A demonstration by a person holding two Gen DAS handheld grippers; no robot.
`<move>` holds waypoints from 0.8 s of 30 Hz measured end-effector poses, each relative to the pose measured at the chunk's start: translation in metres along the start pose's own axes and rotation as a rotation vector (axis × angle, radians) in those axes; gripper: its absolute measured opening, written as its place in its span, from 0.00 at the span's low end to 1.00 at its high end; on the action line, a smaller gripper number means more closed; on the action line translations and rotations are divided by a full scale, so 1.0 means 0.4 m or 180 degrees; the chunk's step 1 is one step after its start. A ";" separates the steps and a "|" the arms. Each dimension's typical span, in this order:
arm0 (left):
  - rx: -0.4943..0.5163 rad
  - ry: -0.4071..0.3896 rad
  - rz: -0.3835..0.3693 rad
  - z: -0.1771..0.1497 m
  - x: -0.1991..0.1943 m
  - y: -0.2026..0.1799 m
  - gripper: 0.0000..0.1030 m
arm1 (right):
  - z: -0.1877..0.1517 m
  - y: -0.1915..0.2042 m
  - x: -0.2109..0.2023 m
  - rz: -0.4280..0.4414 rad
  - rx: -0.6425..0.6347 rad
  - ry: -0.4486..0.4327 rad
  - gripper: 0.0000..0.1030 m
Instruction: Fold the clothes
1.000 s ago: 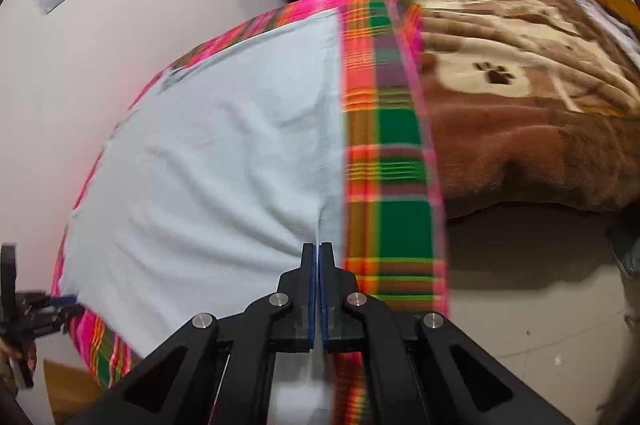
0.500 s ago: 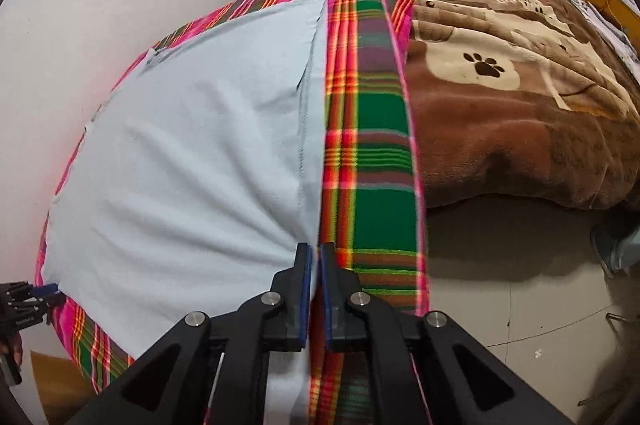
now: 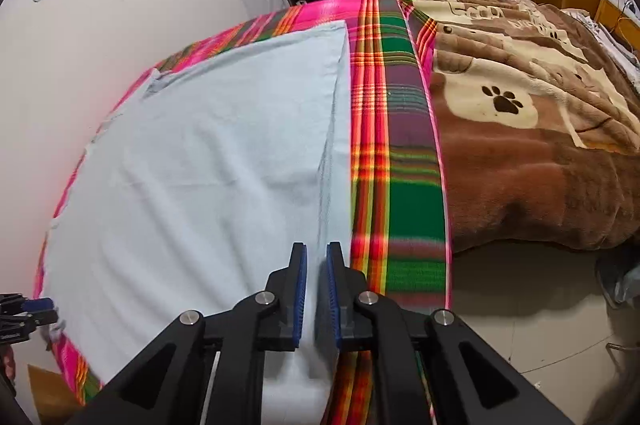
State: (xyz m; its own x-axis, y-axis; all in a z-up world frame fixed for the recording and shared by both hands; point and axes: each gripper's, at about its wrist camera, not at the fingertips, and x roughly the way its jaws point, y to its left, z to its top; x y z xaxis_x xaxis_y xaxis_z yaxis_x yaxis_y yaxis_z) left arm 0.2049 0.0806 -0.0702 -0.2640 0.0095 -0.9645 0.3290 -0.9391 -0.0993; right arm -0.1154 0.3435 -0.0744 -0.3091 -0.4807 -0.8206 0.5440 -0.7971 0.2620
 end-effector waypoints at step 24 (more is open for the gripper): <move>-0.0176 0.0275 -0.0099 0.260 0.111 -0.018 0.35 | 0.105 0.033 0.090 0.0057 -0.0592 0.0239 0.17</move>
State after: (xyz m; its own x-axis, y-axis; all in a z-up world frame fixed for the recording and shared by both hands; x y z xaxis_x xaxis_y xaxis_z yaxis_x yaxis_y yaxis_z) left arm 0.0966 0.0520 -0.0870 -0.1965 0.0701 -0.9780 0.3721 -0.9175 -0.1405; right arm -0.1523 0.3003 -0.0791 -0.2429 -0.4600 -0.8541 0.6858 -0.7041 0.1842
